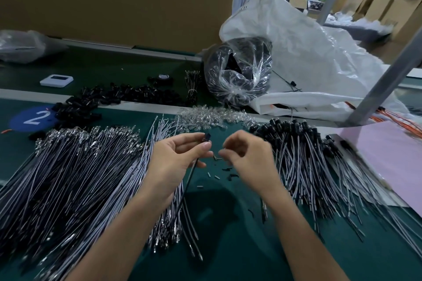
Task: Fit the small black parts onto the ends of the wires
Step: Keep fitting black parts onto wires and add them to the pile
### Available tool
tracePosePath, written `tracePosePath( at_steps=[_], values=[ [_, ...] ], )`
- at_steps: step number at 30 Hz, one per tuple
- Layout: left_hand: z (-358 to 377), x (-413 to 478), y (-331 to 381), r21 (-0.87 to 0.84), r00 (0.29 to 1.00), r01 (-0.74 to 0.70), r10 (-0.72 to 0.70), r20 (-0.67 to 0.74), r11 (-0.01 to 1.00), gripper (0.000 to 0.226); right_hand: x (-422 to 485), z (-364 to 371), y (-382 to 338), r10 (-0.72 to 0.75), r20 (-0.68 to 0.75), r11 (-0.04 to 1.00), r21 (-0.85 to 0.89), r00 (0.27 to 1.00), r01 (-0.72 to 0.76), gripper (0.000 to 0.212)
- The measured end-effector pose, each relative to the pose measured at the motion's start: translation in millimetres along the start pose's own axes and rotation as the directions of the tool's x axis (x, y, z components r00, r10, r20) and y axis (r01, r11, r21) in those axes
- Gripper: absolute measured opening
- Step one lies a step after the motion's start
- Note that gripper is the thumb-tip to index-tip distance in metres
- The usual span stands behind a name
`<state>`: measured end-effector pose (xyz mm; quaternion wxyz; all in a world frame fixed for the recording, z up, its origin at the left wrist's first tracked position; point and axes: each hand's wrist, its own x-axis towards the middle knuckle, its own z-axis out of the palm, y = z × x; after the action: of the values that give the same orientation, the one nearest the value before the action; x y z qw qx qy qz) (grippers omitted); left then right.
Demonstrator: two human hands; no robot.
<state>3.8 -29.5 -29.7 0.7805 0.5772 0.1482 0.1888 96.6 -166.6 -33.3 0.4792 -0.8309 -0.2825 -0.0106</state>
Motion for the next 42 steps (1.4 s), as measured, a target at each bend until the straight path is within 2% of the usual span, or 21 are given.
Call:
tracePosePath(
  at_steps=[3, 6, 8, 12, 15, 19, 23, 31, 38, 42],
  values=[
    [1, 0, -2, 0.019, 0.999, -0.033, 0.033, 0.027, 0.999, 0.033, -2, -11, -1, 0.055, -0.061, 0.926, 0.376, 0.997, -0.028, 0.014],
    [4, 0, -4, 0.049, 0.998, -0.024, 0.021, 0.065, 0.999, 0.027, -2, -14, -5, 0.039, -0.082, 0.85, 0.526, 0.996, 0.01, 0.008],
    [6, -1, -4, 0.076, 0.994, -0.029, 0.021, 0.103, 0.997, 0.022, -3, -13, -7, 0.011, -0.091, 0.867, 0.498, 0.996, 0.036, 0.007],
    [8, -3, -4, 0.131, 0.989, -0.089, 0.071, 0.133, 0.987, 0.031, -2, -13, -6, -0.034, -0.071, 0.912, 0.406, 0.997, 0.06, 0.01],
    [8, -3, -5, 0.183, 0.984, -0.142, 0.118, 0.137, 0.973, 0.021, -3, -15, -7, -0.067, -0.033, 0.923, 0.377, 0.997, 0.075, 0.011],
    [6, -4, -7, 0.287, 0.968, -0.226, 0.182, 0.174, 0.931, 0.02, -3, -19, -4, -0.065, 0.028, 0.948, 0.315, 0.997, 0.053, 0.012],
    [7, -4, -8, 0.338, 0.958, -0.263, 0.202, 0.205, 0.904, 0.028, -2, -28, -2, -0.082, 0.156, 0.926, 0.378, 0.984, 0.017, 0.019],
    [8, -5, -10, 0.239, 0.958, -0.241, 0.192, 0.211, 0.941, 0.022, -6, -29, -2, -0.093, 0.216, 0.886, 0.463, 0.972, -0.018, 0.022],
    [10, -9, -11, 0.12, 0.953, -0.215, 0.181, 0.243, 0.969, 0.013, -9, -29, -6, -0.109, 0.202, 0.851, 0.525, 0.973, -0.014, 0.021],
    [21, -15, -13, 0.093, 0.939, -0.101, 0.064, 0.338, 0.991, 0.021, -13, -37, -8, -0.103, 0.249, 0.879, 0.476, 0.963, -0.029, 0.009]
  ],
)
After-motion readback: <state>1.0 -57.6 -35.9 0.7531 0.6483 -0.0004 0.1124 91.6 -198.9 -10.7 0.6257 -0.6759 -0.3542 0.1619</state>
